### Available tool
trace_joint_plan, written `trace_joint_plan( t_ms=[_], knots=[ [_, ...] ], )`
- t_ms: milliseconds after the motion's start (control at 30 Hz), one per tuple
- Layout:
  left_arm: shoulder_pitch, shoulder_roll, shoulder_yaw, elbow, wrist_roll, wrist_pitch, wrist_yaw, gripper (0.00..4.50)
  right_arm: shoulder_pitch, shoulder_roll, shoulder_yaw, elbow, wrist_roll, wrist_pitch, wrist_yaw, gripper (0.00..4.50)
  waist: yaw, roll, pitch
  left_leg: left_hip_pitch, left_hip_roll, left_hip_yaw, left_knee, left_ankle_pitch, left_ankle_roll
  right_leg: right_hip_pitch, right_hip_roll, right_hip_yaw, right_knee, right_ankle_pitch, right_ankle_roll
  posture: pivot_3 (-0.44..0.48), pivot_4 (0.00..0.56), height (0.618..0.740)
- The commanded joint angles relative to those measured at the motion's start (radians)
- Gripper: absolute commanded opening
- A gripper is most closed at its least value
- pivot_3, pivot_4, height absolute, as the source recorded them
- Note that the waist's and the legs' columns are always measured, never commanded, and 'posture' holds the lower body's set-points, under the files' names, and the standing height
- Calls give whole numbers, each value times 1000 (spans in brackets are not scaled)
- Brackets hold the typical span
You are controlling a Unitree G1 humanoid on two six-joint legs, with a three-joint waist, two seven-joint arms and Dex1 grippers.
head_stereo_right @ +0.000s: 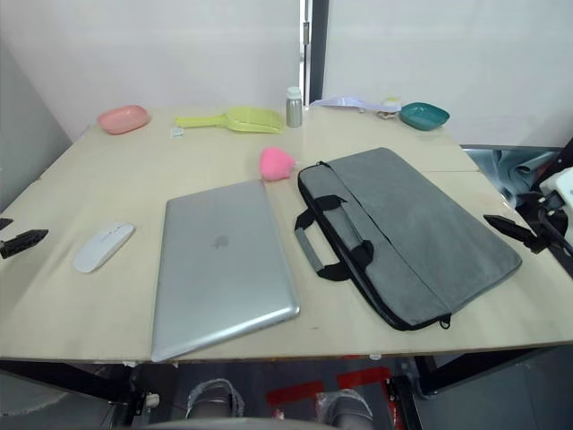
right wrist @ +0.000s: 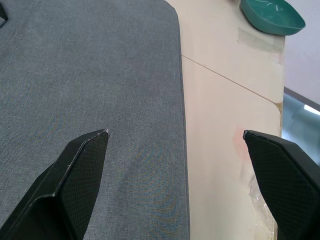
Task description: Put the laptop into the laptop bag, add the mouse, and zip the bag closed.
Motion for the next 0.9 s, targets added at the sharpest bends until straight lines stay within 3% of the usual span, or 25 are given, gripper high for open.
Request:
trace_joint_plan(
  t_ms=[33,900],
  knots=[
    [-20,31,1,2,-2,1,-9,4445,-12,-15,-21,-2,14,-15,6,4500,0,0,0,0,0,0,0,0,0,0,0,0,0,0,0,0,150,740],
    [-50,36,-9,1,3,48,-66,4445,24,-12,-30,-42,44,37,35,4500,0,0,0,0,0,0,0,0,0,0,0,0,0,0,0,0,150,740]
  ],
)
